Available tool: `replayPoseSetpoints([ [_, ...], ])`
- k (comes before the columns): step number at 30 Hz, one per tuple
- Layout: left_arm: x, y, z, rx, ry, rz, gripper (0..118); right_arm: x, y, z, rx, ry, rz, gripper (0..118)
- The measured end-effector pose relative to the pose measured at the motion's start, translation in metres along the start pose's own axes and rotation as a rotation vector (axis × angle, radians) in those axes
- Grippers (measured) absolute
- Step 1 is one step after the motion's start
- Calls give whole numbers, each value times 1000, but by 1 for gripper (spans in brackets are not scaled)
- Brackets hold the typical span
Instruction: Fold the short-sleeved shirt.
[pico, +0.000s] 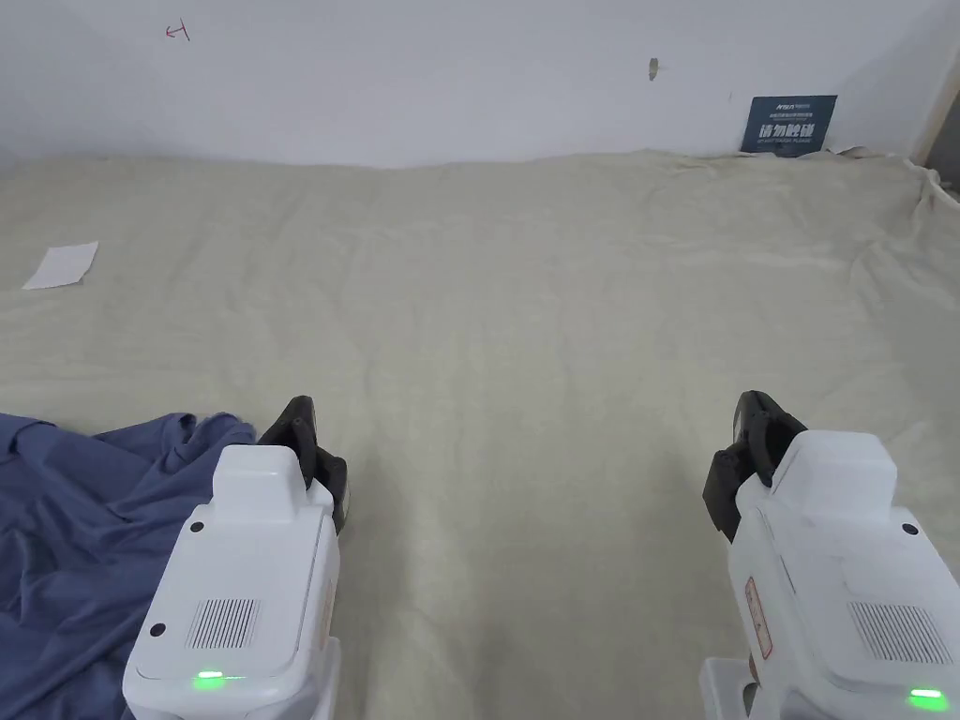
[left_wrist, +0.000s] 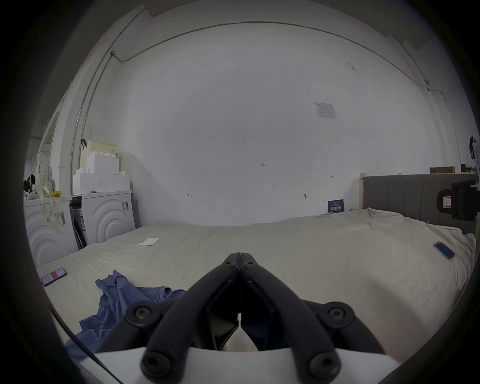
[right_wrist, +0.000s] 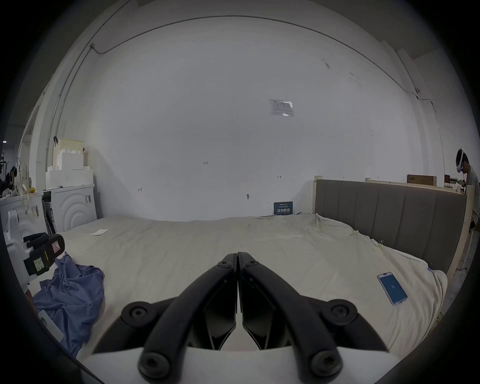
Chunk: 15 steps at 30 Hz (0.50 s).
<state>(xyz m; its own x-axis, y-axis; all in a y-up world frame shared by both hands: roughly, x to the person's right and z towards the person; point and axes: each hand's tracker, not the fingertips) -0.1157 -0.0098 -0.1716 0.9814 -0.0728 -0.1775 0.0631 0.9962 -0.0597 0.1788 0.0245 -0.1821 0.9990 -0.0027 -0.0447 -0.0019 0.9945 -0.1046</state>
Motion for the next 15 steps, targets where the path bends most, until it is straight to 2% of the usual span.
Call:
replayPoseSetpoints([
  [15,-4,2,1,8,8,15,0,4,1,0,13,0,11,0],
])
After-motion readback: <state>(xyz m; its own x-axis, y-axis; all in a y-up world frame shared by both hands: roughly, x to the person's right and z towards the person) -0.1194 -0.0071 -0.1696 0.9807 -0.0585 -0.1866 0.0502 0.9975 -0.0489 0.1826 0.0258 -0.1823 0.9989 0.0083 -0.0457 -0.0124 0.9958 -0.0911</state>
